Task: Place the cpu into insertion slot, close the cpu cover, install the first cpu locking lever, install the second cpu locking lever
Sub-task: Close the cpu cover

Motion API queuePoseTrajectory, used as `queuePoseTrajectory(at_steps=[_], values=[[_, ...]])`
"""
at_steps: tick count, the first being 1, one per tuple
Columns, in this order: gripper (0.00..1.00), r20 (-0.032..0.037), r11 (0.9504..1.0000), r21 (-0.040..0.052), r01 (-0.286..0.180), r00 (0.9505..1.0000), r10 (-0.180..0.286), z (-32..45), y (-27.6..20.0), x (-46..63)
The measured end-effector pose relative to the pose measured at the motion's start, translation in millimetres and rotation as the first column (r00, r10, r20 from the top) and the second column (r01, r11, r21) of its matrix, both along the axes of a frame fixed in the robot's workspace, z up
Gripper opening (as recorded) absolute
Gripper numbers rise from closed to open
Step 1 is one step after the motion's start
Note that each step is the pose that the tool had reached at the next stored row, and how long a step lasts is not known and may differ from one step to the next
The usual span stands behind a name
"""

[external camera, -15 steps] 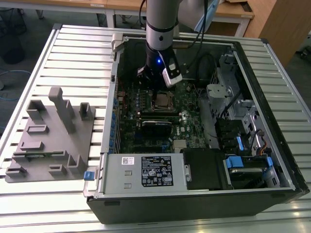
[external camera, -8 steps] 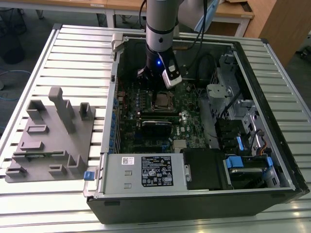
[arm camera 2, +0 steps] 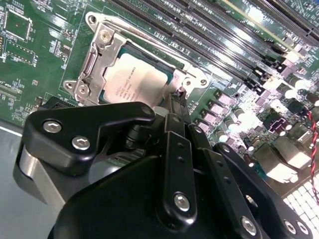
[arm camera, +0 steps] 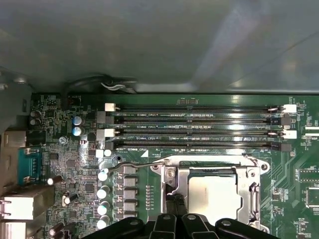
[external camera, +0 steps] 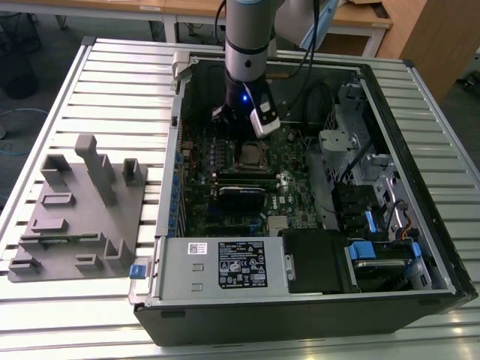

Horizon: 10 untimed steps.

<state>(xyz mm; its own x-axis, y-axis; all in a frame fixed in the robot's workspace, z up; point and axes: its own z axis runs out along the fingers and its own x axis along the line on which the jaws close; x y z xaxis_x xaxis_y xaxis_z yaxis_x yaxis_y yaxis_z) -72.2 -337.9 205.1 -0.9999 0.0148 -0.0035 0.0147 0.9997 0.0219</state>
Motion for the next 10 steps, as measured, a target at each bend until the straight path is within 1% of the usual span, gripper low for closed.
queuePoseTrajectory(at_steps=[3,10], values=[[0.10,0.0000,1.0000,0.0000,0.000,1.0000,0.000,-1.9,0.0,-0.2],[0.10,0.0003,1.0000,0.0006,0.000,1.0000,0.000,-2.5,0.1,-0.3]])
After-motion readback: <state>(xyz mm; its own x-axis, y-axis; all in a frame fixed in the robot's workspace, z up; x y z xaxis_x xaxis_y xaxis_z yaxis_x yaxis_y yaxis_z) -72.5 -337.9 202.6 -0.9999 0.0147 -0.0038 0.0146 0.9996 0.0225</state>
